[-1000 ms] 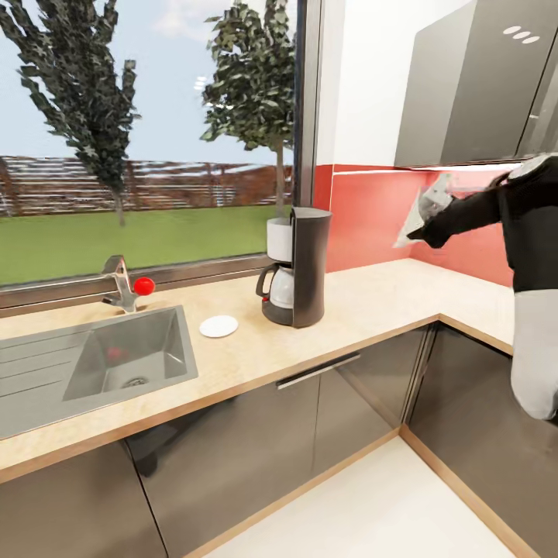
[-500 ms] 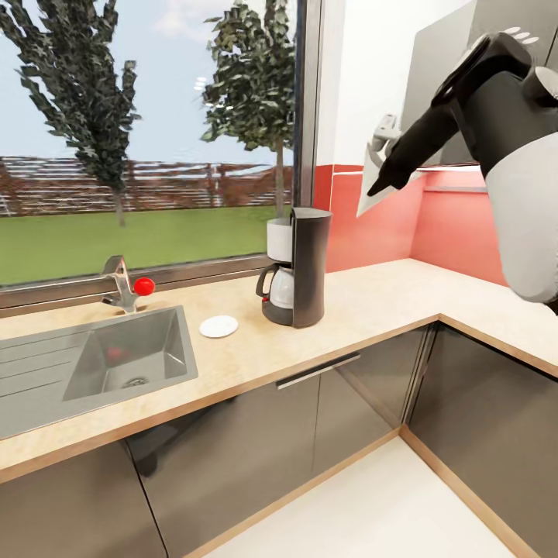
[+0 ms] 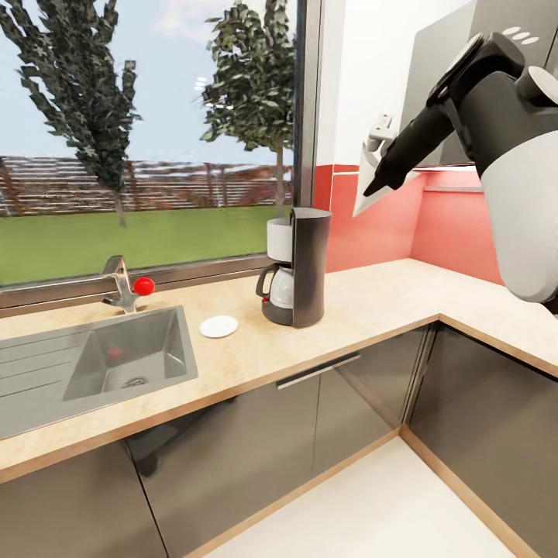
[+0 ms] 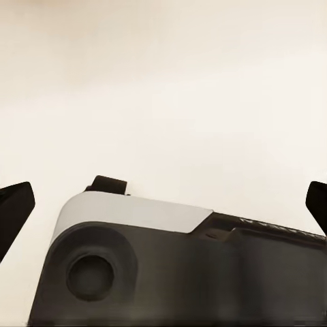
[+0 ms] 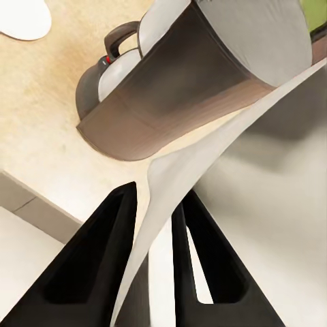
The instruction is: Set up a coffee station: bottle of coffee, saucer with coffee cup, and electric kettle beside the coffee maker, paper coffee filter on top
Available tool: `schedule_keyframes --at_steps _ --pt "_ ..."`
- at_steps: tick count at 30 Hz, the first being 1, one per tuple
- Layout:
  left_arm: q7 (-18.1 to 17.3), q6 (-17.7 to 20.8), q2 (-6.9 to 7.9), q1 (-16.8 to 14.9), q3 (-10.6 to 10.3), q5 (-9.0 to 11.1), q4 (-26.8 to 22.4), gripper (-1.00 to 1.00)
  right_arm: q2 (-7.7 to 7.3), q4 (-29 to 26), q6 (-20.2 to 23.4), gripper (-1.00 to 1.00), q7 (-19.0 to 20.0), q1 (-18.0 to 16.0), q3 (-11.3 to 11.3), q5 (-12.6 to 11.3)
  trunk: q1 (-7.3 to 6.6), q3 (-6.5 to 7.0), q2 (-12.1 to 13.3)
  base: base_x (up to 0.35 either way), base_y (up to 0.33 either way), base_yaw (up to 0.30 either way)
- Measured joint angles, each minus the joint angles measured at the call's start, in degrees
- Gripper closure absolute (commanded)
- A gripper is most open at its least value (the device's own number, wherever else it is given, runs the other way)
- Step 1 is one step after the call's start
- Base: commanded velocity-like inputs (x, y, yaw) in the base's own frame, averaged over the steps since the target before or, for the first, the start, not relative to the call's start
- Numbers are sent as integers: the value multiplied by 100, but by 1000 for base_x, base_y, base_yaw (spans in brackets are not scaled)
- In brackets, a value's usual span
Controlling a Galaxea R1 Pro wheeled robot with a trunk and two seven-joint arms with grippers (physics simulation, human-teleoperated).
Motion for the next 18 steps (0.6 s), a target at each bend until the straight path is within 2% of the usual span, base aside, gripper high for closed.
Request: schedule_keyframes --at_steps 11,18 --pt "1 -3 0 0 -2 0 50 -100 8 5 0 100 0 1 14 6 0 0 0 0 0 0" --pt "1 -3 0 0 -2 0 51 -100 152 23 7 100 -16 14 16 8 0 0 0 0 0 0"
